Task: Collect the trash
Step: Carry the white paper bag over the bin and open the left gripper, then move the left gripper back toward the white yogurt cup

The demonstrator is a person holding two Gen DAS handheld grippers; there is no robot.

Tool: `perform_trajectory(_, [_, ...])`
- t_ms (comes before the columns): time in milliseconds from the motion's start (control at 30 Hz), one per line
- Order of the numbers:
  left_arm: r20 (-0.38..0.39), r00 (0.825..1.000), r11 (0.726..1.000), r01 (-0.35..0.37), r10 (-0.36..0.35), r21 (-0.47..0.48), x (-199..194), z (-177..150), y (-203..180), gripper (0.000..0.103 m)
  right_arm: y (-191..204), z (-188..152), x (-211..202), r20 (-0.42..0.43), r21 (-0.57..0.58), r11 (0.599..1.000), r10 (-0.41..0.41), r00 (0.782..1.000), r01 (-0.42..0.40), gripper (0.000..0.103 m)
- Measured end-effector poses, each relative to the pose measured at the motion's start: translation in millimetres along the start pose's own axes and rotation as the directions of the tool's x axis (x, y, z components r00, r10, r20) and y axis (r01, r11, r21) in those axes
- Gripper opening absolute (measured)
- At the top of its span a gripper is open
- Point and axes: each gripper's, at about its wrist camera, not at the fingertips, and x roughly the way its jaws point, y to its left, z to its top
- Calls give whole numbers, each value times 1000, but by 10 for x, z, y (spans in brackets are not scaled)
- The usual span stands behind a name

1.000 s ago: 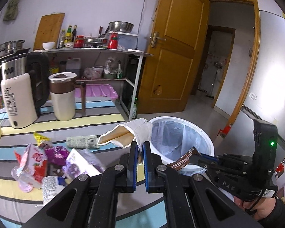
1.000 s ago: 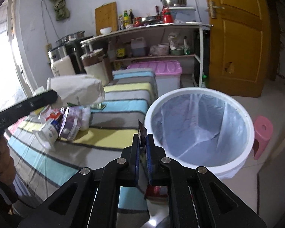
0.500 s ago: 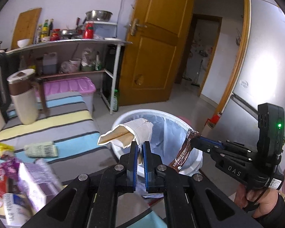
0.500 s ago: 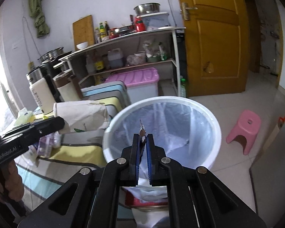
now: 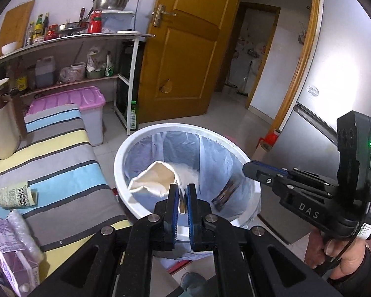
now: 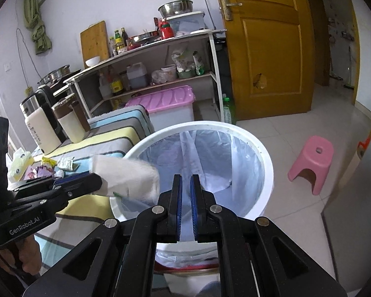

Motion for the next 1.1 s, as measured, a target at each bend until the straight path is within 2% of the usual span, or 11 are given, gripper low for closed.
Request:
perform_trajectory(200, [-14,1000,1000,16,-16,-1,10,-18,-2,6,-4,-41,35,-26,9,1000,-7,1000,8,10])
perform_trajectory(267, [-16,1000,1000,17,-17,-10,-9,-25,15,6,-4,-52,11,-21,8,1000,-9,1000,9,20])
perform_trajectory(333, [-14,1000,1000,17,-17,-19,-45,-36,26,7,-1,-64,-16,-18,8,1000,-7,1000,7,24])
perform_trajectory(700, [10,1000,998,-2,3,-69,-394,-200,148,7,284,-179,-208,-33,-50,999,-6,999,4,24])
perform_trajectory(1100, [67,993,990,-90,97,-110,-967,-427,296,7,835,-281,-434,-34,-143,988,46,998,-51,24])
